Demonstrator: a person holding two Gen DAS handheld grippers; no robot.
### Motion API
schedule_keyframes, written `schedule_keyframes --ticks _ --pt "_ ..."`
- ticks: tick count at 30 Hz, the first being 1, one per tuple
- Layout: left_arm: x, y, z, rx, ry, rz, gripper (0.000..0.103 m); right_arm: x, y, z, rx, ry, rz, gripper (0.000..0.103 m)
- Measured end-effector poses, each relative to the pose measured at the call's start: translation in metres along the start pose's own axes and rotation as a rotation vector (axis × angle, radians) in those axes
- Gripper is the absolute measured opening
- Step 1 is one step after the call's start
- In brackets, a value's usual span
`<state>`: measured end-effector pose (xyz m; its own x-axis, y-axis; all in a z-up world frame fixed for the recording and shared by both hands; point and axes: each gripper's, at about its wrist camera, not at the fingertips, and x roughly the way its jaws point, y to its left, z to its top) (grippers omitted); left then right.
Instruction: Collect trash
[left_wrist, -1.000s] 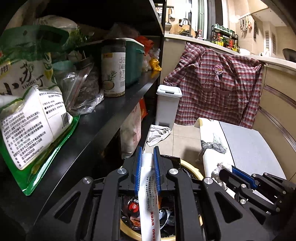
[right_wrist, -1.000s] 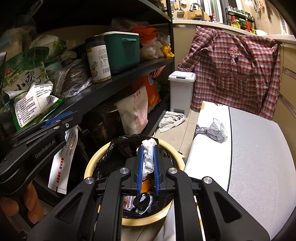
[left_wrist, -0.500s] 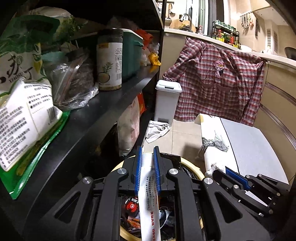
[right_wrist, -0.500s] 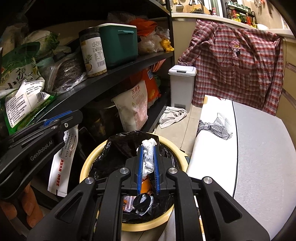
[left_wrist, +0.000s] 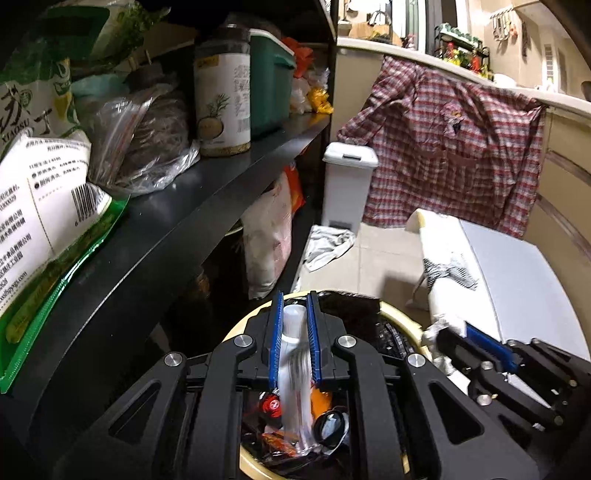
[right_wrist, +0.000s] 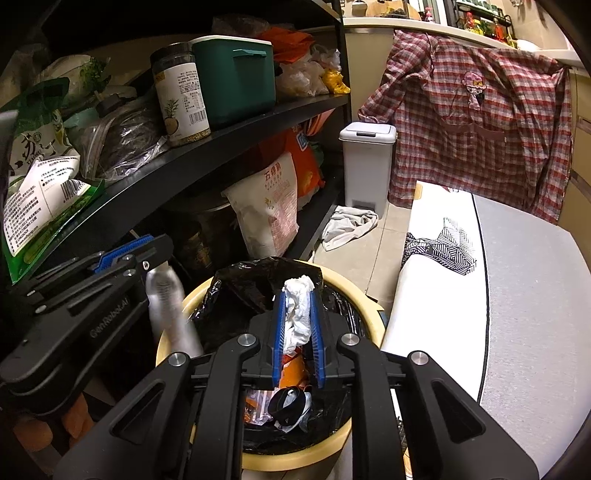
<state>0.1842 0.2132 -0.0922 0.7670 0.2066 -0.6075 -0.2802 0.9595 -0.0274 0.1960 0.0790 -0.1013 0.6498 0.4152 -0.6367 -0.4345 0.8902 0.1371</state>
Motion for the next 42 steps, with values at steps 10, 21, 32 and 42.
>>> schedule_keyframes --ticks 10,21,32,42 --pt "-0.002 0.0 -0.001 -0.003 0.006 0.082 0.081 0.002 -0.015 -0.001 0.053 0.008 -0.025 0.049" --pt "-0.019 0.001 -0.002 -0.036 -0.01 0.05 0.094 -0.025 -0.022 0.0 0.065 -0.017 -0.041 0.064" --pt "-0.097 -0.033 0.005 0.091 -0.137 -0.055 0.095 -0.128 -0.038 0.004 -0.021 -0.169 -0.09 0.095" --pt "-0.183 -0.109 0.02 0.203 -0.295 -0.21 0.095 -0.236 -0.087 -0.003 0.039 -0.349 -0.313 0.098"
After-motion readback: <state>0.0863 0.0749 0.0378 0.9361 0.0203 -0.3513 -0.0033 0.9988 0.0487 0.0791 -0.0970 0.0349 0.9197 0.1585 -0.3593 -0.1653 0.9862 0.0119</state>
